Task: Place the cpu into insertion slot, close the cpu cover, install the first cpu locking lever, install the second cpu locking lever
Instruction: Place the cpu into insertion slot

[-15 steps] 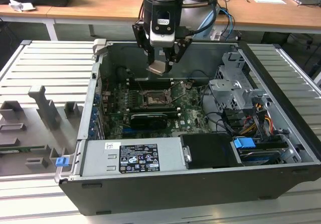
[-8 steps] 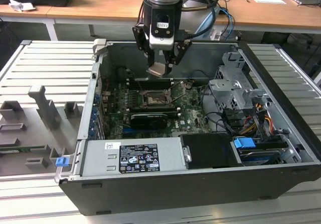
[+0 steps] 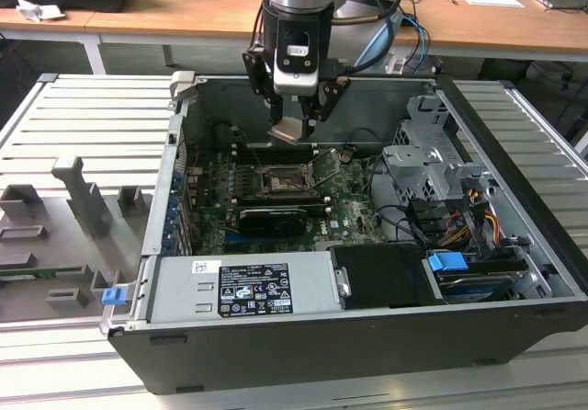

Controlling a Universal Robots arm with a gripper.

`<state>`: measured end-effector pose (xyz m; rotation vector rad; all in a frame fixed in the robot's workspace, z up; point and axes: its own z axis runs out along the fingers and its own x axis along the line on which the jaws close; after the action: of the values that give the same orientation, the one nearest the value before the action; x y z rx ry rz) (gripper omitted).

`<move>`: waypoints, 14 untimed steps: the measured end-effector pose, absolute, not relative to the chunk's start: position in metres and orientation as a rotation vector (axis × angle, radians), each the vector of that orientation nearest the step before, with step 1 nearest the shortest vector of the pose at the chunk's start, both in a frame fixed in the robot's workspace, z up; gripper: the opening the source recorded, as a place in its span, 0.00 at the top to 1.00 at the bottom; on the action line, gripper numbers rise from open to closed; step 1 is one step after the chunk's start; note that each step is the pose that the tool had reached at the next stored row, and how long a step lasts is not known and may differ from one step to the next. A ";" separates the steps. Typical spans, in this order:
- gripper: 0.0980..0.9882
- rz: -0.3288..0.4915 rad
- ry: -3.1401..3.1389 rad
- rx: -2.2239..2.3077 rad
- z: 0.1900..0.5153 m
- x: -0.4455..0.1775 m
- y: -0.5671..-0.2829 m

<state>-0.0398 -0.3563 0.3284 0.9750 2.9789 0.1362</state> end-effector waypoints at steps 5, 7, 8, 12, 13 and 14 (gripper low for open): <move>0.52 0.136 2.979 0.975 0.327 -0.040 -0.356; 0.52 0.136 2.979 0.975 0.327 -0.040 -0.356; 0.52 0.136 2.979 0.975 0.327 -0.040 -0.356; 0.52 0.136 2.978 0.977 0.325 -0.040 -0.356; 0.52 0.136 2.978 0.977 0.325 -0.040 -0.356; 0.52 0.136 2.978 0.977 0.325 -0.040 -0.356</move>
<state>-0.0398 -0.3563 0.3245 0.9769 2.9782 0.1362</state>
